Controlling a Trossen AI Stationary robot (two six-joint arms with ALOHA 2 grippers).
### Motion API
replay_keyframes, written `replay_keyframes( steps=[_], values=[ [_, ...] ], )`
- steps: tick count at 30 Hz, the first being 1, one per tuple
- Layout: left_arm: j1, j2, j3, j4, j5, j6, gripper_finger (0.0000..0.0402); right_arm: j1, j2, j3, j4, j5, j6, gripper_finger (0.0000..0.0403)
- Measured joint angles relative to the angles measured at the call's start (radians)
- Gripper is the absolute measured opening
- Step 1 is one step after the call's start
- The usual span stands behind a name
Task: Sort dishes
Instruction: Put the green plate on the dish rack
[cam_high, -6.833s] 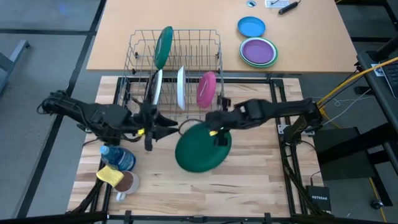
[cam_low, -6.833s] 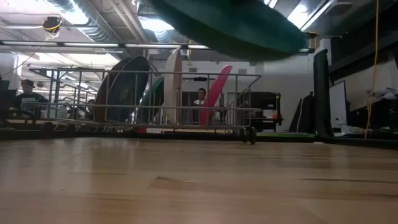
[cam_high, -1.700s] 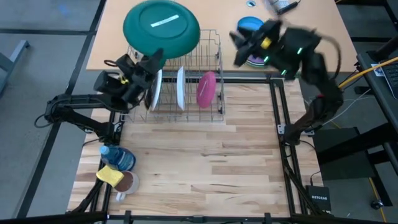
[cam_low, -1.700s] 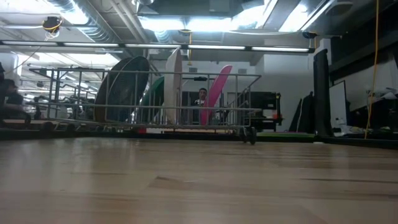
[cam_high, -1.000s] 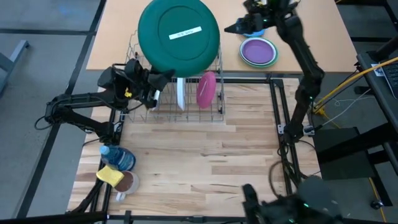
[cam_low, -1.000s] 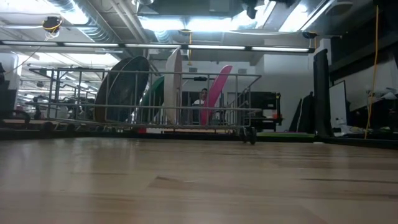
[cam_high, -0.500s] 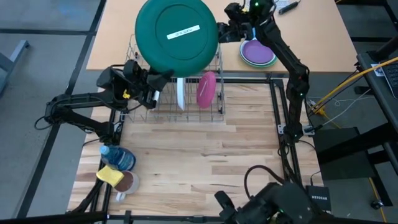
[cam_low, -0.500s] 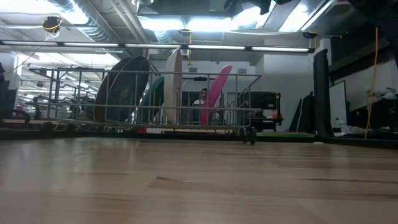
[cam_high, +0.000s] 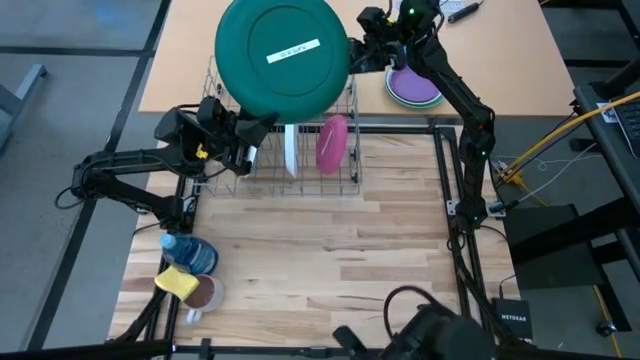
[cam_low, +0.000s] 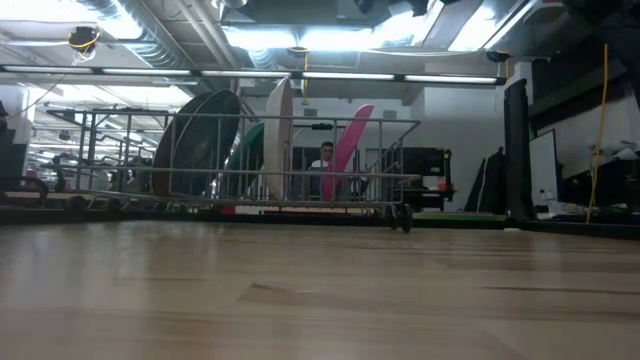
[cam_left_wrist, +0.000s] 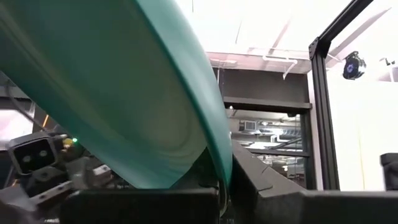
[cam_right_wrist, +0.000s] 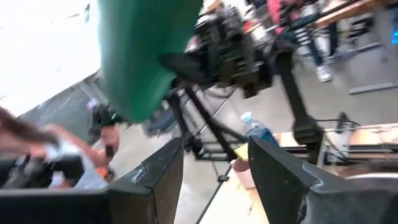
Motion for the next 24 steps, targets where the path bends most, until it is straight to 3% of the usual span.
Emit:
replay_keyframes(
  steps=[18,24],
  values=[
    [0.000,0.000,0.000,-0.001,0.000,0.002,0.0003,0.039,-0.059,0.001,0.073,-0.020,-0.001,0.0184],
    [0.001,0.000,0.000,-0.001,-0.001,0.001,0.0004,0.048,-0.079,0.002,0.141,0.033,0.007,0.0184]
  ],
)
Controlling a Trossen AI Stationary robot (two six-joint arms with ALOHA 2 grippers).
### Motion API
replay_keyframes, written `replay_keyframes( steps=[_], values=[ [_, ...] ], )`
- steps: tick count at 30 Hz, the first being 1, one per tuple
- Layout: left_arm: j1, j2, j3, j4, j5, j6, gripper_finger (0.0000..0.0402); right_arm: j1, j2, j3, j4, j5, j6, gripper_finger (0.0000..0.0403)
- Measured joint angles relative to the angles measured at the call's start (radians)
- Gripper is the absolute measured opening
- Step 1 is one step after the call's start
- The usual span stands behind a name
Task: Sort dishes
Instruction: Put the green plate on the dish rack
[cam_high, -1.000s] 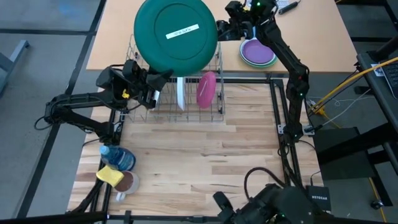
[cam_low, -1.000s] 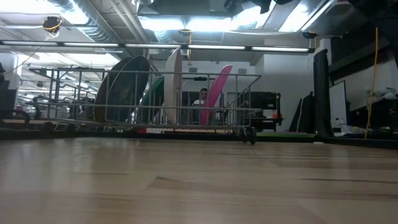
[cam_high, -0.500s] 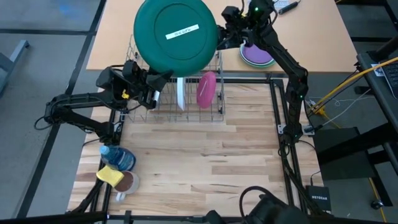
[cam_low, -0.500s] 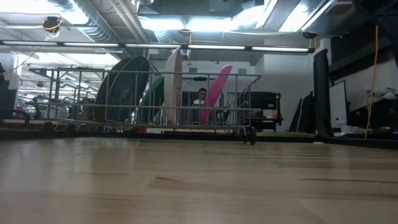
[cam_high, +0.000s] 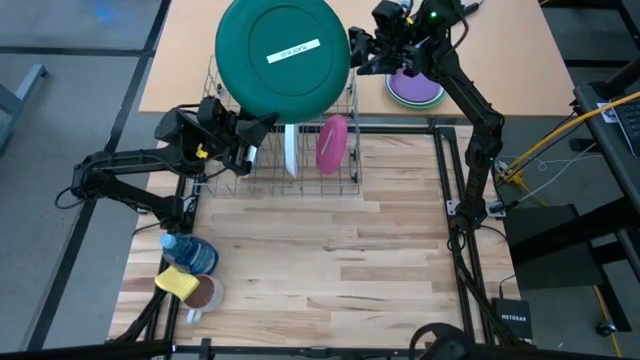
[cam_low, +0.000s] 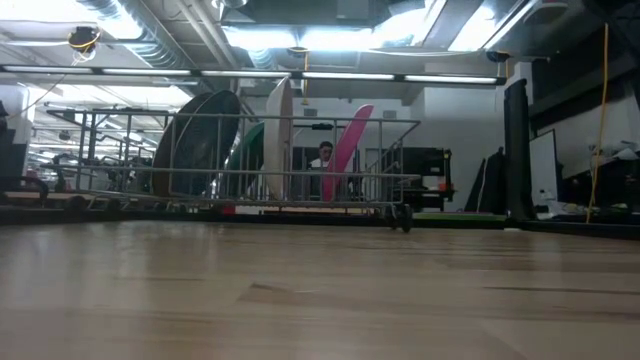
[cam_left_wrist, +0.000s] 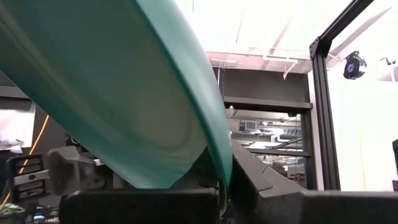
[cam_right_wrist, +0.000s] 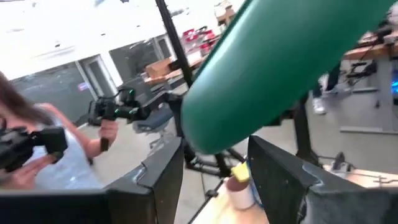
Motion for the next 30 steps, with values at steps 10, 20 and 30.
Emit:
replay_keyframes(
  steps=[10,20,30],
  values=[
    [0.000,0.000,0.000,-0.018,0.002,0.000,0.0003,0.092,0.003,-0.001,0.048,0.093,0.010,0.0184],
    [0.000,0.000,0.000,-0.026,0.005,0.009,0.0005,0.122,0.003,-0.001,0.060,0.146,0.015,0.0132],
    [0.001,0.000,0.000,-0.024,-0.018,0.040,0.0044,0.126,-0.004,0.003,0.100,0.125,0.025,0.0020]
  ],
)
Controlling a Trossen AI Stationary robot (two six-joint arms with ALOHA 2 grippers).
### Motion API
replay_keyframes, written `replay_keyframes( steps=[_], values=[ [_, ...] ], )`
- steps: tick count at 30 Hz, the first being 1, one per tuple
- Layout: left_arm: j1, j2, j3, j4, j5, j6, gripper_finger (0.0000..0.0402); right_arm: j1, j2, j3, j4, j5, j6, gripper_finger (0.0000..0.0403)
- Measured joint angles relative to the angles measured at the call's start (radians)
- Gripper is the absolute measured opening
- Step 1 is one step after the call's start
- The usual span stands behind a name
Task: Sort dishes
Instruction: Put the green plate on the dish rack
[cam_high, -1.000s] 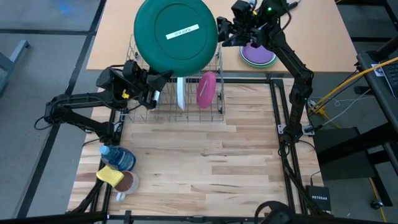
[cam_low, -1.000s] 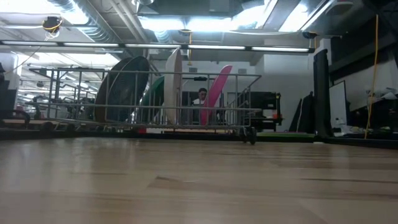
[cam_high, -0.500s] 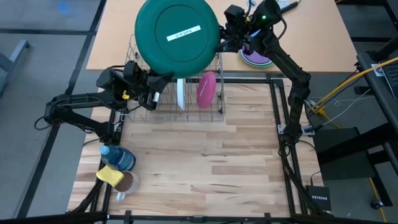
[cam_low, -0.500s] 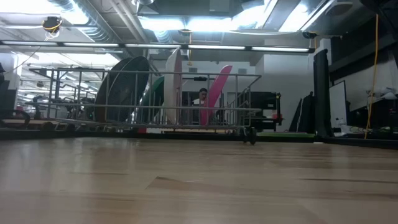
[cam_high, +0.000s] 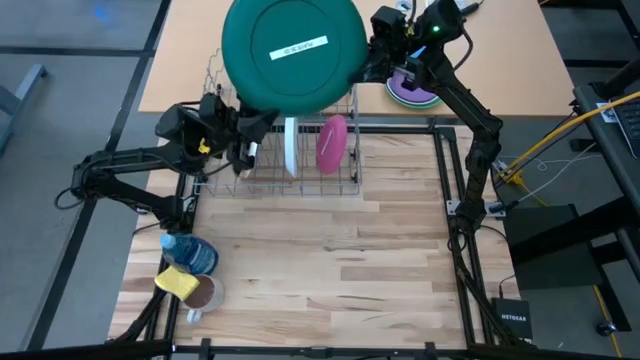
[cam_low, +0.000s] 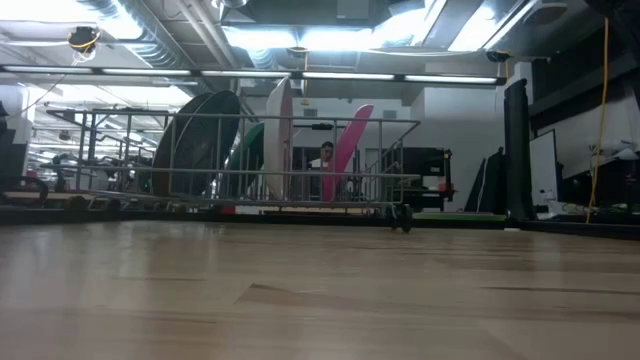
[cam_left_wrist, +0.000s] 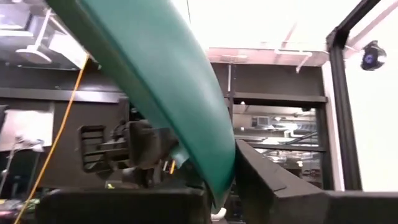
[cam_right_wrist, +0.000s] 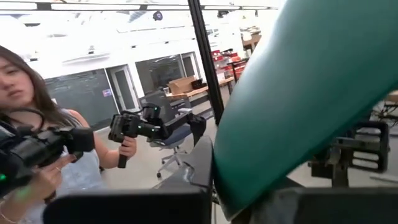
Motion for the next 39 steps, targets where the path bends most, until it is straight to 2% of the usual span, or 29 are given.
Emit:
replay_keyframes(
  steps=[7,14,19,25,31,37,39],
  values=[
    [0.000,0.001,0.000,0.002,-0.123,-0.055,0.0109,-0.002,0.008,-0.004,0.218,0.025,0.124,0.0020],
    [-0.001,0.001,0.000,0.001,-0.153,-0.068,0.0173,-0.008,0.010,-0.006,0.266,0.096,0.130,0.0012],
    [0.000,0.001,0.000,-0.049,-0.157,-0.123,0.0190,-0.031,0.010,-0.006,0.285,0.166,0.123,0.0013],
    [0.008,0.001,0.000,-0.165,-0.145,-0.193,0.0191,-0.131,0.010,-0.006,0.286,0.279,0.116,0.0013],
    [0.008,0.001,0.000,-0.252,-0.149,-0.221,0.0191,-0.258,0.009,-0.009,0.056,0.297,0.082,0.0013],
    [0.009,0.001,0.000,-0.289,-0.152,-0.236,0.0191,-0.320,0.009,-0.093,-0.298,0.335,-0.147,0.0013],
    [0.009,0.001,0.000,-0.290,-0.153,-0.241,0.0191,-0.320,0.011,-0.151,-0.357,0.363,-0.205,0.0013]
  ],
)
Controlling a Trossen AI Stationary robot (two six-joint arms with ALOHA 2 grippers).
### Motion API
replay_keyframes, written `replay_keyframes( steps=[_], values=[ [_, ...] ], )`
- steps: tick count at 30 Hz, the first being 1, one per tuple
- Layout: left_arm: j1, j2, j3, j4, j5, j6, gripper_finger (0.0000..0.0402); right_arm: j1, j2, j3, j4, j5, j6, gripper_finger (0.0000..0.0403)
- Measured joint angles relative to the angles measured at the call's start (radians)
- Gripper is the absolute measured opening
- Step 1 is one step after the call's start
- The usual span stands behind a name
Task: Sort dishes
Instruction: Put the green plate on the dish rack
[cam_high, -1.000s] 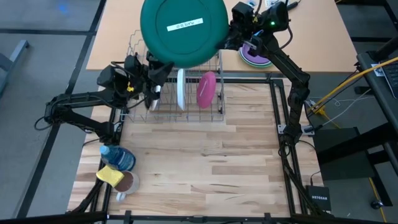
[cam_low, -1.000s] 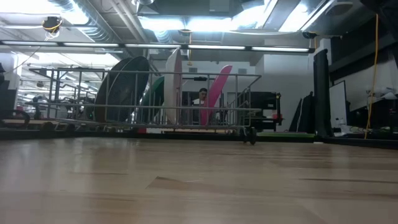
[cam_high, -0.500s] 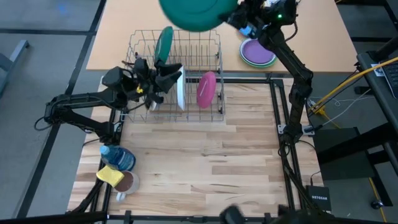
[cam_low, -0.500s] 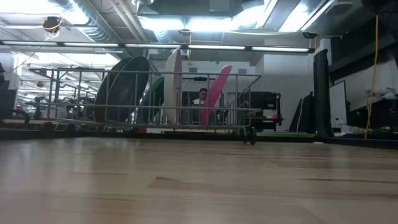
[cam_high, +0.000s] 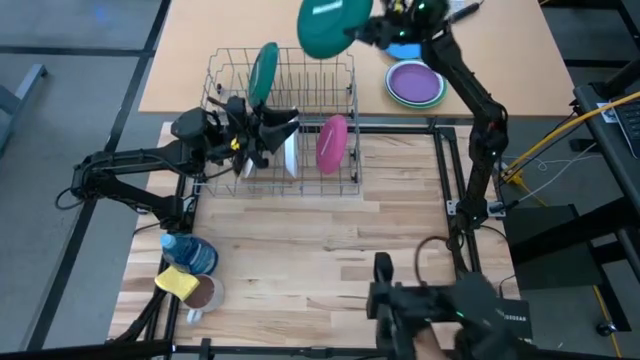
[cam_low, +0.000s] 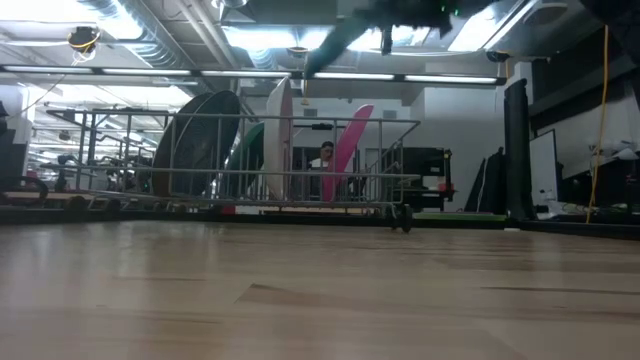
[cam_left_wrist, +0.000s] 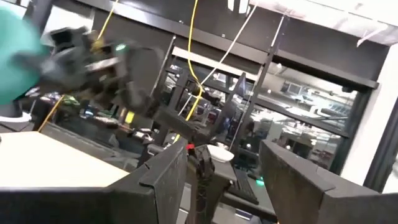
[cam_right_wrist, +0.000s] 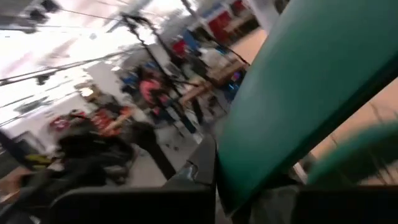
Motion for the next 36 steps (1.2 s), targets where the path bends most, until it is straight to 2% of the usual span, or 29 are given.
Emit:
replay_keyframes(
  steps=[8,14,21,26,30,36],
  values=[
    [0.000,0.000,0.000,-0.003,0.000,-0.001,0.0191,0.001,0.000,-0.270,0.110,0.045,-0.015,0.0013],
    [0.000,0.001,0.000,-0.032,0.000,-0.002,0.0192,0.001,0.000,-0.381,0.138,0.120,-0.024,0.0013],
    [0.001,0.003,0.000,-0.052,-0.001,-0.002,0.0192,0.035,0.010,-0.436,0.198,0.195,-0.065,0.0013],
    [0.001,0.003,0.000,-0.054,-0.001,-0.003,0.0192,0.073,0.066,-0.436,0.261,0.204,-0.057,0.0013],
    [0.001,0.003,0.000,-0.056,-0.001,-0.025,0.0192,0.091,0.098,-0.437,0.258,0.259,-0.055,0.0013],
    [0.001,0.003,0.000,-0.077,-0.001,-0.029,0.0192,0.084,0.133,-0.437,0.246,0.281,-0.054,0.0012]
  ],
)
